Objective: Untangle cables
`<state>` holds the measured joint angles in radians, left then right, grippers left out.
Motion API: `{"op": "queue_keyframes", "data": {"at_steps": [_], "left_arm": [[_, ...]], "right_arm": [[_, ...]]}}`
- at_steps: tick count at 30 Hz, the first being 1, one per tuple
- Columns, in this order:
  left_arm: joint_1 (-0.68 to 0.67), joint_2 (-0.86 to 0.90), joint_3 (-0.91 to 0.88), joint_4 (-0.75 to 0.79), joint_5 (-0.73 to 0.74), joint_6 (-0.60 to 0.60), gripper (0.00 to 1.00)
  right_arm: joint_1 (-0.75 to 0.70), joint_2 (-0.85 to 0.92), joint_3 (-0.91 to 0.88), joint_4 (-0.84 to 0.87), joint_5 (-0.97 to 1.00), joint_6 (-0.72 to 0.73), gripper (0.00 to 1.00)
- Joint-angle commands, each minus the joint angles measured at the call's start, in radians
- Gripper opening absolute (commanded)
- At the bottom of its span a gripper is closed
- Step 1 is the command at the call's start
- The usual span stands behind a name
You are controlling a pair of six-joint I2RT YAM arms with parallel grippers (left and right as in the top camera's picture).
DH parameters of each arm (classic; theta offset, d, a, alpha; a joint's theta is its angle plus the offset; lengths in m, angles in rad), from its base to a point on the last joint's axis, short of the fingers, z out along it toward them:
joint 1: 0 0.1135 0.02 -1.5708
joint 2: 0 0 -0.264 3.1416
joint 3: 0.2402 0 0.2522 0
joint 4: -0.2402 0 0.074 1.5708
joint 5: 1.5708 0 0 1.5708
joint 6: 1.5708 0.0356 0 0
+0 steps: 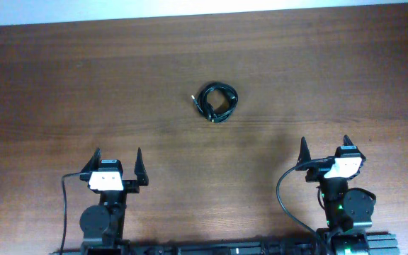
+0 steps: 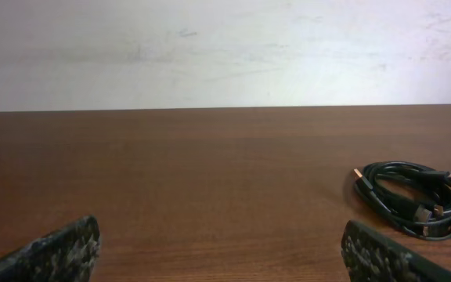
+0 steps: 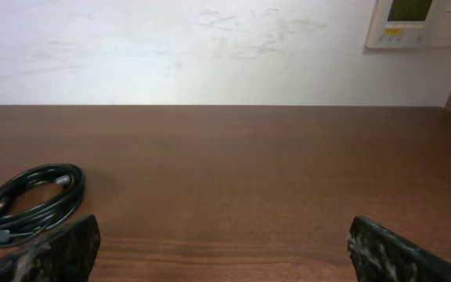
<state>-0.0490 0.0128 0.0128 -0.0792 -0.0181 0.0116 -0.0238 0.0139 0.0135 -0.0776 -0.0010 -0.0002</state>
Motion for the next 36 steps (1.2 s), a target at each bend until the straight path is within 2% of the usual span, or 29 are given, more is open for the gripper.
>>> {"op": "queue_keyframes", "data": {"at_steps": [1, 5, 10, 13, 16, 19, 22, 24, 29, 35, 36], "left_arm": [[0.006, -0.006, -0.004, -0.005, 0.003, 0.019, 0.99], [0.006, -0.006, -0.004, -0.002, -0.031, 0.092, 0.99], [0.006, -0.006, -0.003, 0.029, 0.013, 0.088, 0.99], [0.006, -0.006, -0.003, 0.150, 0.137, 0.088, 0.99], [0.006, -0.006, -0.003, 0.367, 0.266, 0.087, 0.99], [0.006, -0.006, 0.000, 0.548, 0.292, 0.055, 0.99], [0.006, -0.006, 0.049, 0.584, 0.292, 0.026, 0.99], [0.006, -0.002, 0.105, 0.533, 0.292, 0.027, 0.99], [0.006, 0.102, 0.369, 0.226, 0.292, 0.078, 0.99], [0.006, 0.462, 0.774, -0.232, 0.314, 0.111, 0.99], [0.006, 0.595, 0.898, -0.361, 0.323, 0.128, 0.99]], "right_arm": [[-0.002, -0.006, -0.008, -0.003, 0.009, 0.000, 0.98], [-0.002, -0.006, -0.008, -0.003, 0.009, 0.000, 0.98], [-0.002, -0.006, -0.008, -0.003, 0.009, 0.000, 0.98], [-0.002, -0.006, -0.008, -0.003, 0.009, 0.000, 0.98], [-0.002, -0.006, -0.008, -0.003, 0.009, 0.000, 0.98], [-0.002, -0.006, -0.008, -0.003, 0.009, 0.000, 0.99], [-0.002, -0.006, -0.008, -0.003, 0.009, 0.000, 0.98], [-0.002, -0.006, -0.008, -0.003, 0.009, 0.000, 0.98], [-0.002, -0.006, -0.008, -0.003, 0.009, 0.000, 0.98], [-0.002, -0.006, -0.008, -0.003, 0.009, 0.000, 0.98], [-0.002, -0.006, -0.008, -0.003, 0.009, 0.000, 0.98]]}}
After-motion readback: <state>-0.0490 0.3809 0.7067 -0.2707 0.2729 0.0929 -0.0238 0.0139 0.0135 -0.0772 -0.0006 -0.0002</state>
